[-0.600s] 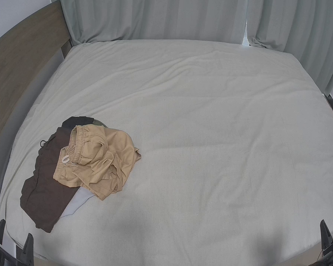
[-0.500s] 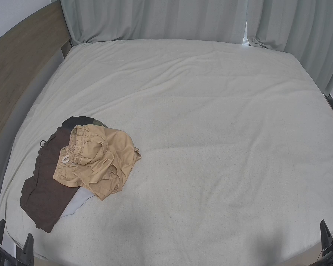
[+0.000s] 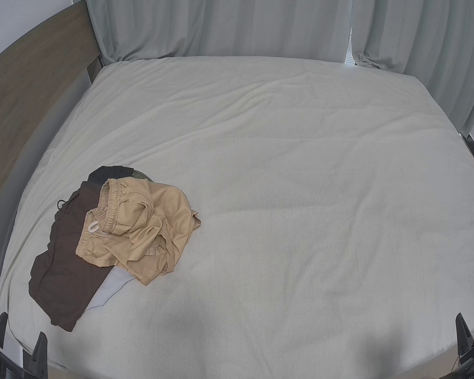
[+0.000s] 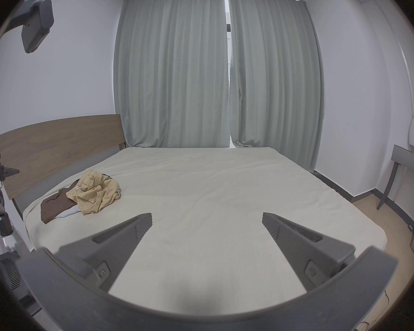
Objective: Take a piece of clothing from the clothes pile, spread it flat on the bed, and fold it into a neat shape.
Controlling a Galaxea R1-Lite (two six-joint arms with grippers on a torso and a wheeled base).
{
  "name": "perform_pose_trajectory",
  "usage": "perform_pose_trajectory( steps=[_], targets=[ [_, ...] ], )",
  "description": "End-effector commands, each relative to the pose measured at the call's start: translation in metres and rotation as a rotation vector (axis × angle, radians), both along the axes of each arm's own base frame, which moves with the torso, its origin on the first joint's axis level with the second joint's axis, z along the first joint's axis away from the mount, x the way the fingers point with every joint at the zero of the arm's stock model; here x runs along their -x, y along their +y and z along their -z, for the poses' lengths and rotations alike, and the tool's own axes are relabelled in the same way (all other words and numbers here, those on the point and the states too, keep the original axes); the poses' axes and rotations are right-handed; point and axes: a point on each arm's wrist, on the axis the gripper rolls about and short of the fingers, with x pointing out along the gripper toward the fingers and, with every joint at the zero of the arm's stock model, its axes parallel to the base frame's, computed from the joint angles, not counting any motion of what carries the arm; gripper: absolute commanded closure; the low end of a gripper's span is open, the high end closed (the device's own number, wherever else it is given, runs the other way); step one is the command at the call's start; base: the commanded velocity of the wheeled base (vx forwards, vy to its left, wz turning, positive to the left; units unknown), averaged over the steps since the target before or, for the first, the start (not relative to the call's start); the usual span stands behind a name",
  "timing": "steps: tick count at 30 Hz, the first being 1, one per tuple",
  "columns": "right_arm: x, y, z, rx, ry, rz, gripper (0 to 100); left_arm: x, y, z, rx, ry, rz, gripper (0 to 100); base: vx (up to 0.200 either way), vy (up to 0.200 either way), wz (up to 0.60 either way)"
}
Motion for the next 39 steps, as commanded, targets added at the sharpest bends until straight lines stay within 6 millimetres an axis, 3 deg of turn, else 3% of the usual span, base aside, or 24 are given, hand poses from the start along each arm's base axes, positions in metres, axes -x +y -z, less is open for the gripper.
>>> perform_pose_trajectory(
  steps=[1, 6, 7, 9, 15, 23, 31, 39],
  targets=[
    [0.0, 0.0, 0.005, 0.001, 0.0, 0.0, 0, 0.0, 0.0, 0.005, 0.0, 0.0, 0.001, 0, 0.0, 0.0, 0.0],
    [0.0, 0.0, 0.005, 0.002, 0.0, 0.003, 0, 0.0, 0.0, 0.005, -0.002, -0.004, -0.001, 0, 0.0, 0.0, 0.0],
    [0.0, 0.0, 0.005, 0.002, 0.0, 0.003, 0, 0.005, 0.0, -0.022, 0.009, -0.153, -0.003, 0, 0.0, 0.0, 0.0],
    [0.0, 0.0, 0.005, 0.007, 0.0, 0.001, 0, 0.004, 0.0, -0.042, 0.008, -0.179, 0.003, 0, 0.0, 0.0, 0.0],
    [0.0, 0.0, 0.005, 0.002, 0.0, 0.001, 0, -0.002, -0.001, -0.035, 0.053, -0.067, 0.079, 0, 0.0, 0.0, 0.0],
    [0.0, 0.0, 0.005, 0.004, 0.0, 0.0, 0, -0.008, 0.0, -0.042, 0.125, -0.007, 0.149, 0, 0.0, 0.0, 0.0],
    [0.0, 0.0, 0.005, 0.005, 0.0, -0.002, 0, -0.031, -0.003, -0.067, 0.254, 0.121, 0.238, 0, 0.0, 0.0, 0.0],
    [0.0, 0.0, 0.005, 0.005, 0.0, -0.002, 0, -0.051, -0.007, -0.089, 0.272, 0.185, 0.269, 0, 0.0, 0.0, 0.0]
  ],
)
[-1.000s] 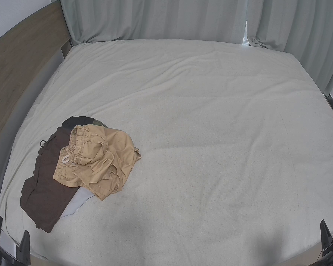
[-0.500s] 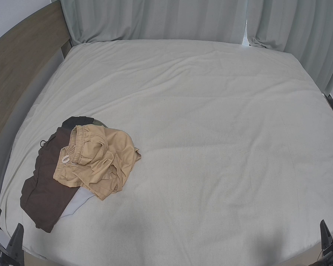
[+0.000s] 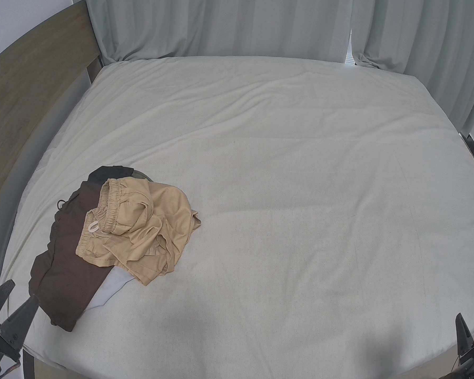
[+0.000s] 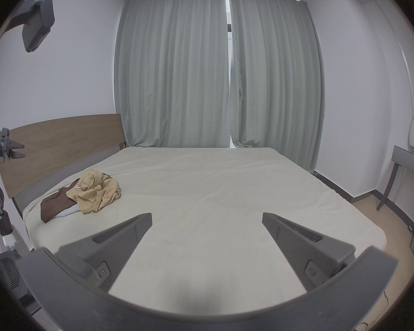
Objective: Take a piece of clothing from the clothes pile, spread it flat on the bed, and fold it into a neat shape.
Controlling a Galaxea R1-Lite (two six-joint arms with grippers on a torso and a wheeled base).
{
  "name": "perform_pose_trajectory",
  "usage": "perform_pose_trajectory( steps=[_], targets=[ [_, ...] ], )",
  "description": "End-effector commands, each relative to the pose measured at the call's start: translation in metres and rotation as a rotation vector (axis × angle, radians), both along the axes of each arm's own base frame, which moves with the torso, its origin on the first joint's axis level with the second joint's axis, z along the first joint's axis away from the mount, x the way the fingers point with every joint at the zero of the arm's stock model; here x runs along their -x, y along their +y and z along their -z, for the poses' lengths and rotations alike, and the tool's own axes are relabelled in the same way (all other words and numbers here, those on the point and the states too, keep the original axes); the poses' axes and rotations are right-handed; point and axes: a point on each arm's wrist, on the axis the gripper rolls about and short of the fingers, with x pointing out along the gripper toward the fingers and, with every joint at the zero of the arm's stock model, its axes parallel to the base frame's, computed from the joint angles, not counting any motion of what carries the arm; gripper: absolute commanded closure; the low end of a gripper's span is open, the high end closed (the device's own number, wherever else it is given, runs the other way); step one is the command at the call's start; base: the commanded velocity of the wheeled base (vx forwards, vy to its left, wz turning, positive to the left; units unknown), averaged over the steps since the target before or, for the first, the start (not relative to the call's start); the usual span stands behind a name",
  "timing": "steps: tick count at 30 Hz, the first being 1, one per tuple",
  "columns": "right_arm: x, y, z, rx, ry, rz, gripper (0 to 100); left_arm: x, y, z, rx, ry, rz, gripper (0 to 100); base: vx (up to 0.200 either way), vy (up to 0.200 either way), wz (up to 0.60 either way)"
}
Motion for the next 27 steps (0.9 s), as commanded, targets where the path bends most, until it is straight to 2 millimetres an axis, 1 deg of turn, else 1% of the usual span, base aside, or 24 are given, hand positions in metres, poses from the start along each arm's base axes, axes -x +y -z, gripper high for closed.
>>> perform_pose_trajectory(
  steps=[1, 7, 9, 10, 16, 19, 20, 21, 27],
  targets=[
    [0.0, 0.0, 0.005, 0.0, 0.0, -0.001, 0, -0.022, -0.004, -0.016, 0.012, 0.078, 0.034, 0, 0.0, 0.0, 0.0],
    [0.0, 0.0, 0.005, 0.002, 0.0, -0.001, 0, -0.039, -0.006, -0.029, 0.02, 0.077, 0.037, 0, 0.0, 0.0, 0.0],
    [0.0, 0.0, 0.005, 0.002, 0.0, -0.001, 0, -0.043, -0.007, -0.031, 0.02, 0.08, 0.036, 0, 0.0, 0.0, 0.0],
    [0.0, 0.0, 0.005, 0.002, 0.0, -0.001, 0, -0.049, -0.007, -0.032, 0.021, 0.09, 0.039, 0, 0.0, 0.0, 0.0],
    [0.0, 0.0, 0.005, 0.0, 0.0, -0.001, 0, -0.071, -0.01, -0.035, 0.027, 0.119, 0.063, 0, 0.0, 0.0, 0.0],
    [0.0, 0.0, 0.005, 0.0, 0.0, -0.001, 0, -0.079, -0.01, -0.041, 0.063, 0.129, 0.08, 0, 0.0, 0.0, 0.0],
    [0.0, 0.0, 0.005, 0.0, 0.0, -0.001, 0, -0.079, -0.01, -0.041, 0.063, 0.129, 0.08, 0, 0.0, 0.0, 0.0],
    [0.0, 0.0, 0.005, 0.0, 0.0, -0.001, 0, -0.086, -0.009, -0.044, 0.082, 0.142, 0.1, 0, 0.0, 0.0, 0.0],
    [0.0, 0.0, 0.005, 0.0, 0.0, -0.001, 0, -0.106, 0.001, -0.047, 0.112, 0.19, 0.12, 0, 0.0, 0.0, 0.0]
  ],
)
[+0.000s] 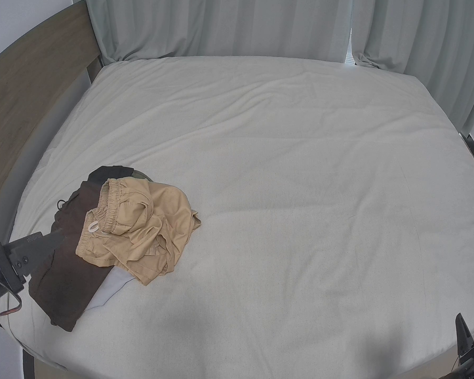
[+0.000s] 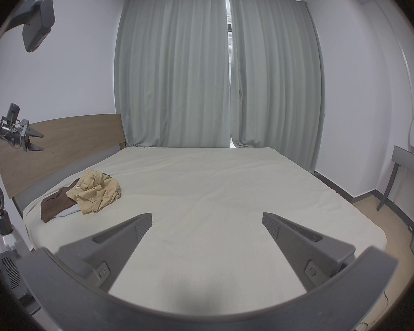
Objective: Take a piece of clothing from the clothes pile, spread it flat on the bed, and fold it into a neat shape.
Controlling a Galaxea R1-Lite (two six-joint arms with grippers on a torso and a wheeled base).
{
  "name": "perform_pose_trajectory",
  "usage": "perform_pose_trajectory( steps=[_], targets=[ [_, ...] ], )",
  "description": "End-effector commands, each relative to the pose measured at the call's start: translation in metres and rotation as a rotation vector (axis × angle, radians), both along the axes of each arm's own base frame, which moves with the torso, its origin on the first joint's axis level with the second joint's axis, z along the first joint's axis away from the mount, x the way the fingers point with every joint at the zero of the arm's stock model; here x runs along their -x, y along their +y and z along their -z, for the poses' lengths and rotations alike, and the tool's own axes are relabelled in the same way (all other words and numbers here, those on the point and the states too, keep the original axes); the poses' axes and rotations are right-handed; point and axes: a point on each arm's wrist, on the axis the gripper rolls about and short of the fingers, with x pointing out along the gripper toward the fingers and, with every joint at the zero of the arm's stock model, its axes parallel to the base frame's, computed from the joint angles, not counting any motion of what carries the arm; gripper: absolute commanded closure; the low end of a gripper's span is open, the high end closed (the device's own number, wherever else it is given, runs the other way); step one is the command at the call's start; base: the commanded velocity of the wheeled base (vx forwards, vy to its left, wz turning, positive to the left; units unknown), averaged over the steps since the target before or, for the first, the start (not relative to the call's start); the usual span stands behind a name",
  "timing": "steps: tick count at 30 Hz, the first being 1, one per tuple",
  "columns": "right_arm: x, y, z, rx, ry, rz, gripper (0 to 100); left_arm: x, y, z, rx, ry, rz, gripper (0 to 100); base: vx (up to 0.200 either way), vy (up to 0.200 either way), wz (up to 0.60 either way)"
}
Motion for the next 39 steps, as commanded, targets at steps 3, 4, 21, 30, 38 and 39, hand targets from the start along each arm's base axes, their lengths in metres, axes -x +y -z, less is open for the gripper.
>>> perform_pose_trajectory(
  steps=[3, 4, 21, 30, 38, 39],
  targets=[
    [0.0, 0.0, 0.005, 0.0, 0.0, 0.0, 0, -0.034, 0.011, 0.0, 0.023, 0.095, -0.024, 0, 0.0, 0.0, 0.0],
    [0.0, 0.0, 0.005, 0.0, 0.0, 0.0, 0, -0.038, 0.012, 0.001, 0.025, 0.105, -0.021, 0, 0.0, 0.0, 0.0],
    [0.0, 0.0, 0.005, 0.002, 0.0, 0.0, 0, -0.1, 0.025, 0.013, 0.027, 0.108, -0.049, 0, 0.0, 0.0, 0.0],
    [0.0, 0.0, 0.005, 0.002, 0.0, 0.0, 0, -0.133, 0.029, 0.025, 0.045, 0.174, -0.011, 0, 0.0, 0.0, 0.0],
    [0.0, 0.0, 0.005, 0.002, 0.0, 0.0, 0, -0.159, 0.032, 0.031, 0.05, 0.199, 0.0, 0, 0.0, 0.0, 0.0],
    [0.0, 0.0, 0.005, 0.002, 0.0, 0.0, 0, -0.166, 0.033, 0.033, 0.047, 0.205, 0.0, 0, 0.0, 0.0, 0.0]
  ],
)
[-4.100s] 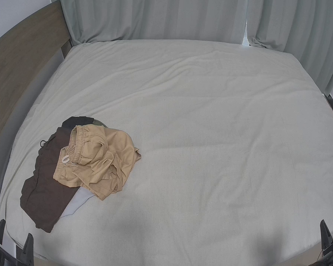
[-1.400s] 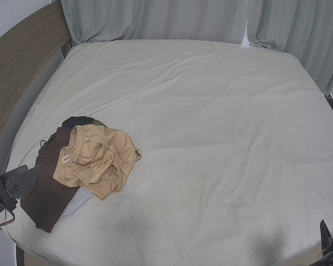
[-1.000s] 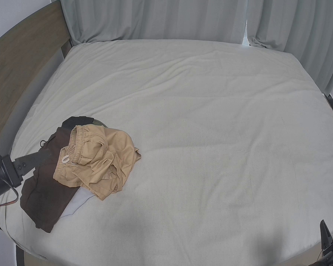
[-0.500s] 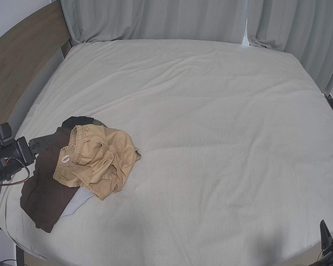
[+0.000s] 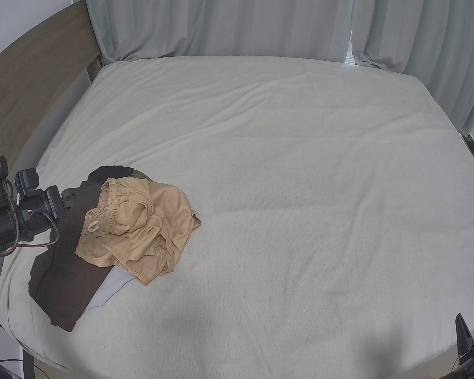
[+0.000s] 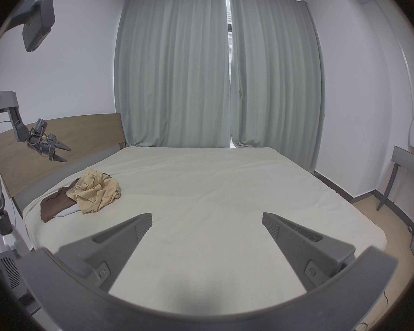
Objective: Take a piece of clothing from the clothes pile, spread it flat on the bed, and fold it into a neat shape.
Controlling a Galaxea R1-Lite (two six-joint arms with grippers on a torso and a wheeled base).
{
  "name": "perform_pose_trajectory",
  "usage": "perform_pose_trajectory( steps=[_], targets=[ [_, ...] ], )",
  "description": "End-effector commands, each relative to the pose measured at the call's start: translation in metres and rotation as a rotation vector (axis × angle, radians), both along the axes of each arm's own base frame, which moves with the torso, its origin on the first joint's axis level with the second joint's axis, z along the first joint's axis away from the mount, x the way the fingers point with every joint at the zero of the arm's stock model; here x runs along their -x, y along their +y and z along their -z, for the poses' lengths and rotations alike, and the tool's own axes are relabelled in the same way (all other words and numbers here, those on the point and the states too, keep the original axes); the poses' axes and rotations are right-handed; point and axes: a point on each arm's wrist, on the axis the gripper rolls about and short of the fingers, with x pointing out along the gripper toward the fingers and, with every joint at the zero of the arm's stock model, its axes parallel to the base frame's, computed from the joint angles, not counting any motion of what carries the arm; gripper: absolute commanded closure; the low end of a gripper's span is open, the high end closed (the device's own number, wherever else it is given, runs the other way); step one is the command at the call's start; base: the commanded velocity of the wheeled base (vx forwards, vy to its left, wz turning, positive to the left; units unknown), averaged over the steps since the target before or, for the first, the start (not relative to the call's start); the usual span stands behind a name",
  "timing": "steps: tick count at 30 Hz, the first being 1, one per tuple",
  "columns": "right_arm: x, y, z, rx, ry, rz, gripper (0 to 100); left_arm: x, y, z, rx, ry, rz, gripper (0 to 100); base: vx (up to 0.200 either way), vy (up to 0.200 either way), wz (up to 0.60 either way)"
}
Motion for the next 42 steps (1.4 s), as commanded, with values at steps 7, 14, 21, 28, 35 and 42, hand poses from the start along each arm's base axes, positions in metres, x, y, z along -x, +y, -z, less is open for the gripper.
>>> perform_pose_trajectory(
  steps=[7, 14, 21, 28, 35, 42],
  targets=[
    [0.0, 0.0, 0.005, 0.0, 0.0, 0.0, 0, -0.041, 0.006, 0.014, -0.022, 0.04, 0.011, 0, 0.0, 0.0, 0.0],
    [0.0, 0.0, 0.005, 0.0, 0.0, 0.0, 0, -0.065, 0.009, 0.025, -0.023, 0.064, 0.011, 0, 0.0, 0.0, 0.0],
    [0.0, 0.0, 0.005, -0.001, 0.0, 0.0, 0, -0.091, 0.012, 0.035, -0.022, 0.077, 0.013, 0, 0.0, 0.0, 0.0],
    [0.0, 0.0, 0.005, -0.001, 0.0, 0.0, 0, -0.109, 0.013, 0.042, -0.022, 0.083, 0.019, 0, 0.0, 0.0, 0.0],
    [0.0, 0.0, 0.005, -0.001, 0.0, 0.0, 0, -0.123, 0.008, 0.05, -0.018, 0.093, 0.041, 0, 0.0, 0.0, 0.0],
    [0.0, 0.0, 0.005, -0.003, 0.0, 0.0, 0, -0.128, 0.002, 0.055, -0.017, 0.105, 0.059, 0, 0.0, 0.0, 0.0]
  ],
)
